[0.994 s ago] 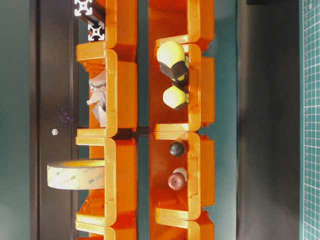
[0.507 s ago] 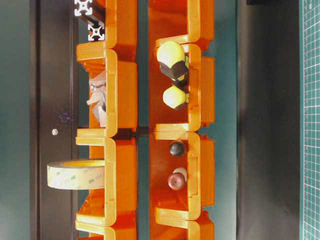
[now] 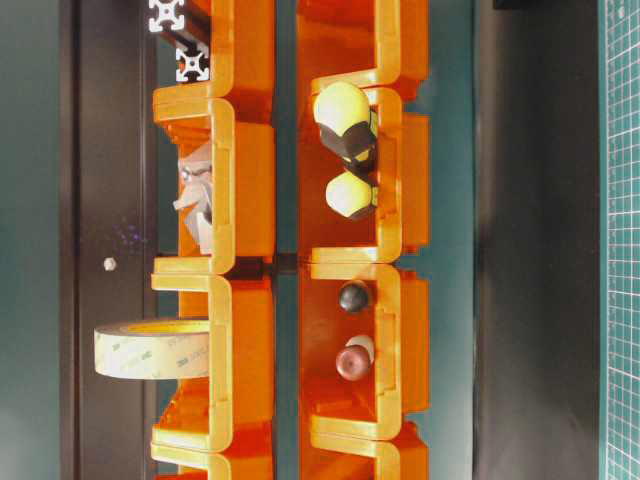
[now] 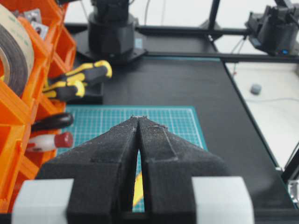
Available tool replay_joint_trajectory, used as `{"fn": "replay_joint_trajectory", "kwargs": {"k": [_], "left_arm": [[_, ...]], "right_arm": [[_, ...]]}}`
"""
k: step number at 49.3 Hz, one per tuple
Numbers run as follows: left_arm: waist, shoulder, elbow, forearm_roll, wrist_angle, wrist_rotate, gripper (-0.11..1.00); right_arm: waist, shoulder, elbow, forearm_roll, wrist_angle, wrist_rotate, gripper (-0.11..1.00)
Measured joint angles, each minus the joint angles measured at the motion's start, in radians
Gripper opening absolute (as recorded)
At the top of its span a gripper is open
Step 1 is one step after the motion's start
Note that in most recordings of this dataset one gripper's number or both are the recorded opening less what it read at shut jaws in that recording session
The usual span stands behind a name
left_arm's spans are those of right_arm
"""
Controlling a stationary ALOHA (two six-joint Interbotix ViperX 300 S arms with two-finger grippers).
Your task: Pick cutter from container rack with right arm.
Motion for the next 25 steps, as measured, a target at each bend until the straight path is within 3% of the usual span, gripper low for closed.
{"fn": "replay_joint_trajectory", "kwargs": {"k": [25], "left_arm": [[0.000,-0.023,0.009,0.000,-0.049,0.000,0.00]], "right_arm": [[-0.002,-0.054,0.025,0.000,-0.003,0.002,0.77]]}}
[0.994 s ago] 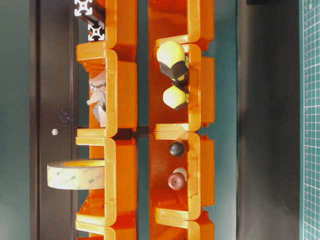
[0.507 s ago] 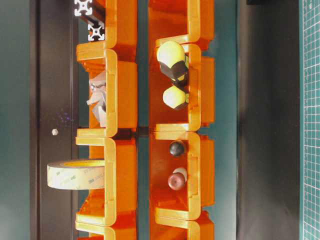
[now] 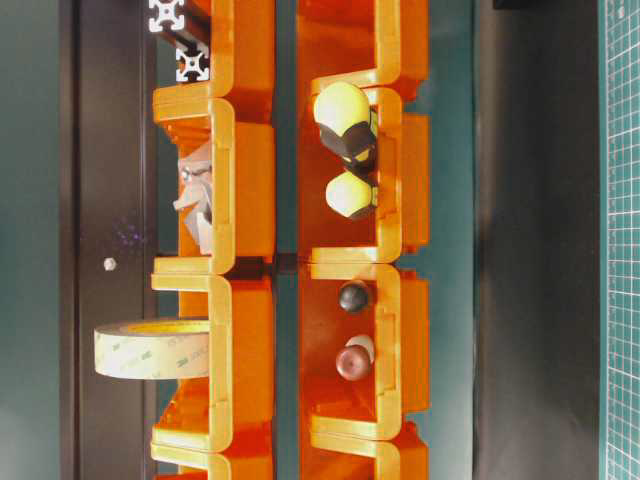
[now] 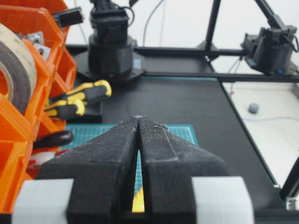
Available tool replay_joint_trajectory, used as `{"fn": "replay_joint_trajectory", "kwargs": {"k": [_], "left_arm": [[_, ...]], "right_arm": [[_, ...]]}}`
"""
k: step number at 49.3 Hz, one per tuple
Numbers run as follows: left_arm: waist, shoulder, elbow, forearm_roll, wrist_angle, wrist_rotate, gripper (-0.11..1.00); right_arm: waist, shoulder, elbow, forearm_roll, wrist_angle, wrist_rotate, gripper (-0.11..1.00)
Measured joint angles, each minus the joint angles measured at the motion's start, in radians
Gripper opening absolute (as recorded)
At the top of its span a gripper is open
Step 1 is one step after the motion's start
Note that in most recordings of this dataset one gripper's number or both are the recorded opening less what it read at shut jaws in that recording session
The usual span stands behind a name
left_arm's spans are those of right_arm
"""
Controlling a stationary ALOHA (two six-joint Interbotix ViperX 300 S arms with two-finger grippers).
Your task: Pick cutter from container rack with right arm.
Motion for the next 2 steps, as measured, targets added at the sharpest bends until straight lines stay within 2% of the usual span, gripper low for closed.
{"fn": "replay_joint_trajectory", "kwargs": {"k": [2], "left_arm": [[0.000,-0.002,0.000,0.000,0.000,0.000,0.00]], "right_arm": [[0.000,0.000,0.002,0.000,0.000,0.000,0.77]]}}
